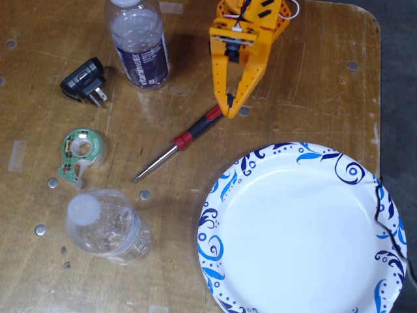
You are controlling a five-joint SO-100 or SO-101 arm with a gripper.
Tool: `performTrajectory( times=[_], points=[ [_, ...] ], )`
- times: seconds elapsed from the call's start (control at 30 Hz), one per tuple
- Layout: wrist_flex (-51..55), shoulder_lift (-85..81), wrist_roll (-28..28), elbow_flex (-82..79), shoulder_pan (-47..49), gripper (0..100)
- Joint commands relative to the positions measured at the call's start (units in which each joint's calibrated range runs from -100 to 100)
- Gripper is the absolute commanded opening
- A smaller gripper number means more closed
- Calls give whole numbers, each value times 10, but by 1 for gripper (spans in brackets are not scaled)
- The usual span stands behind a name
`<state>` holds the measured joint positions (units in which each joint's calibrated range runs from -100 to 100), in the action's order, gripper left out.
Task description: Move the bottles to the plate
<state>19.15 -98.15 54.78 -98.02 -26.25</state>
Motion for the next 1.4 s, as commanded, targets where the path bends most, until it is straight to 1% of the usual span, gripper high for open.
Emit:
performTrajectory(
  times=[0.0, 0.17, 0.23, 0.3, 0.77, 0.83, 0.9, 1.07, 1.27, 1.37],
  points=[
    [10, -5, 18, -10, -13, 1],
    [14, -5, 20, -10, -15, 1],
    [14, -5, 40, -10, -14, 1],
    [14, -5, 48, -10, -13, 1],
    [6, -5, 47, -8, -18, 1],
    [4, -5, 30, -6, -23, 1],
    [-17, -5, 18, -8, -24, 1],
    [-100, -5, 15, -10, -14, 1],
    [-158, -5, 12, -9, -24, 1],
    [-206, -5, 12, -7, -24, 1]
  ],
)
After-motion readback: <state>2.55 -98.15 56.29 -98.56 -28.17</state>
